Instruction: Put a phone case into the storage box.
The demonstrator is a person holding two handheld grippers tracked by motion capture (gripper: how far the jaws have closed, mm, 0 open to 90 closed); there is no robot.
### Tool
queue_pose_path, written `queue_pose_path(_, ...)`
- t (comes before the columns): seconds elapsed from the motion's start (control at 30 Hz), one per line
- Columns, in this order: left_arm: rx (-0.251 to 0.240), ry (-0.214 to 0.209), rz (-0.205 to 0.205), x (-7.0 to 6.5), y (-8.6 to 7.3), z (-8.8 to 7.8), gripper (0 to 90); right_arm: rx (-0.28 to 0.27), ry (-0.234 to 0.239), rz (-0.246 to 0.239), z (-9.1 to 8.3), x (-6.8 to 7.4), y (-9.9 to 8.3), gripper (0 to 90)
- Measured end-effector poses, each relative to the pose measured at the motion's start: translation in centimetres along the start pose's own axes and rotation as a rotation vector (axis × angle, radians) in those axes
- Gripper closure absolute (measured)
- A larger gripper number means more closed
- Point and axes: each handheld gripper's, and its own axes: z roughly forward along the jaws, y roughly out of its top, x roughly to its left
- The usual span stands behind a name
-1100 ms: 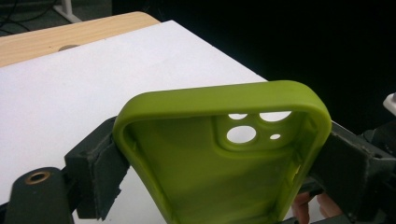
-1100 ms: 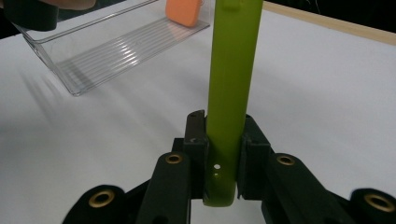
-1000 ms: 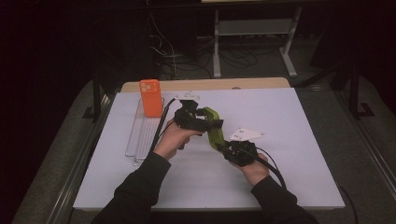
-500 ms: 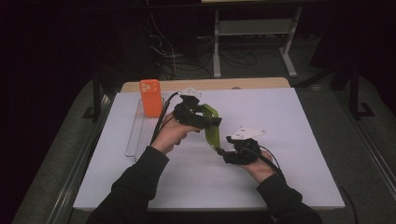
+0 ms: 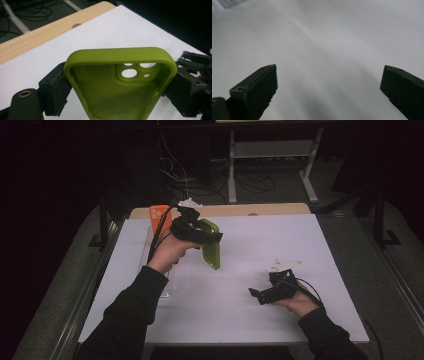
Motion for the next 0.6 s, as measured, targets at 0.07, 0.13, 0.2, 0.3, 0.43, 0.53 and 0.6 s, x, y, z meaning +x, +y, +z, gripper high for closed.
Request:
queue_pose_path(0.07, 0.006, 0.024, -0.004, 0.5, 0.3, -0.6, 14.9, 0.01, -0.005, -0.003, -0.4, -0.3, -0.5, 0.1)
queue_pose_path(0.13, 0.01, 0.045, -0.004, 1.1, 0.5, -1.2, 14.9, 0.016, -0.01, -0.005, -0.8, -0.5, -0.9, 0.1)
queue_pose_path(0.2, 0.012, 0.073, -0.013, 1.7, 0.7, -1.8, 14.9, 0.017, -0.012, 0.001, -1.1, -0.7, -1.3, 0.1)
queue_pose_path(0.3, 0.013, 0.106, -0.019, 2.5, 0.9, -2.7, 14.9, 0.013, -0.032, -0.004, -1.5, -0.9, -1.8, 0.1)
queue_pose_path(0.43, 0.0, 0.153, -0.054, 3.8, 1.0, -4.0, 14.9, 0.017, -0.034, 0.007, -1.8, -0.9, -2.3, 0.1)
queue_pose_path(0.53, -0.003, 0.204, -0.082, 4.9, 1.1, -4.9, 14.9, 0.021, -0.038, 0.0, -1.8, -0.8, -2.5, 0.1)
queue_pose_path(0.6, -0.002, 0.227, -0.098, 5.7, 1.1, -5.4, 14.9, 0.018, -0.043, -0.003, -1.8, -0.7, -2.5, 0.1)
